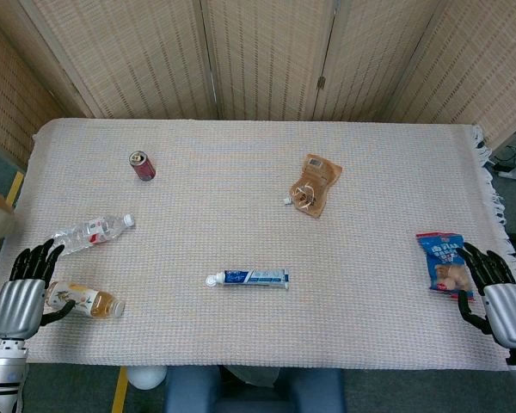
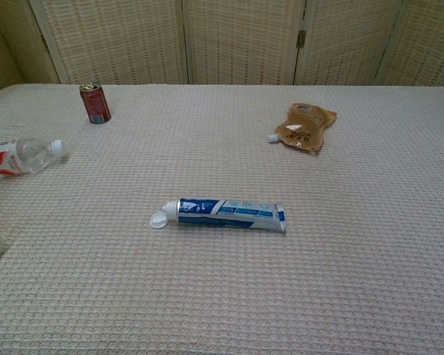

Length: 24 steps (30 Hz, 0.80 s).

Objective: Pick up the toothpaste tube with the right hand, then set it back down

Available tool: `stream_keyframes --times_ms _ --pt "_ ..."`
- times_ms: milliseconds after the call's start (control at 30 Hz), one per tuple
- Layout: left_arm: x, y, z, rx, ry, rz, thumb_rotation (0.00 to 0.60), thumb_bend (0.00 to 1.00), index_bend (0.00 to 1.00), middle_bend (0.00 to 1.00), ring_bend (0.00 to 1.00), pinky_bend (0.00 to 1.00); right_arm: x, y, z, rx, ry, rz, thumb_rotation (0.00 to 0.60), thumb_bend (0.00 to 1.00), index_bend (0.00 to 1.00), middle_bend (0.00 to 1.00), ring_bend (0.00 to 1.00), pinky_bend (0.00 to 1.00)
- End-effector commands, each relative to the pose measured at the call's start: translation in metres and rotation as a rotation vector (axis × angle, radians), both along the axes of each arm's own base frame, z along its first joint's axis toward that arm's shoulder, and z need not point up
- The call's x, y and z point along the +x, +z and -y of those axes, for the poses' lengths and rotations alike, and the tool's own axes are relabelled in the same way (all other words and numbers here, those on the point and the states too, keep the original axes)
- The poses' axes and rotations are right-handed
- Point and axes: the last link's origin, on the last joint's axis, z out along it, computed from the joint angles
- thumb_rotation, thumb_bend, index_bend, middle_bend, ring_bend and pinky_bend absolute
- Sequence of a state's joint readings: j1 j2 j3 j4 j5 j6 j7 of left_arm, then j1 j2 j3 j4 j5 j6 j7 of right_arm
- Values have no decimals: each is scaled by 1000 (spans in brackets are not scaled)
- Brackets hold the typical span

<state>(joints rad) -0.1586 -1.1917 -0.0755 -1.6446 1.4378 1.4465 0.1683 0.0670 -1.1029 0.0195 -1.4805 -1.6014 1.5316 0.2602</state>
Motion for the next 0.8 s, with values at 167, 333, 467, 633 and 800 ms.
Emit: stream_keyframes --times_ms 167,333,467,633,800 --pt "0 0 0 7 2 1 600 241 17 45 33 0 1 2 1 -26 13 1 600 667 40 83 120 62" --pt "0 -1 2 4 -2 -4 600 240 17 45 33 0 4 -1 3 -16 25 -5 600 663 40 83 120 62" --pt "2 -1 2 5 -7 -4 600 240 17 45 33 0 16 -10 10 9 56 -19 600 529 38 82 118 62" --pt "3 1 2 9 -15 0 600 241 17 45 33 0 49 -32 25 123 120 -28 600 337 0 46 111 72" --pt "4 1 3 8 -20 -1 600 241 17 45 33 0 94 -65 46 240 219 -32 600 319 0 38 104 89"
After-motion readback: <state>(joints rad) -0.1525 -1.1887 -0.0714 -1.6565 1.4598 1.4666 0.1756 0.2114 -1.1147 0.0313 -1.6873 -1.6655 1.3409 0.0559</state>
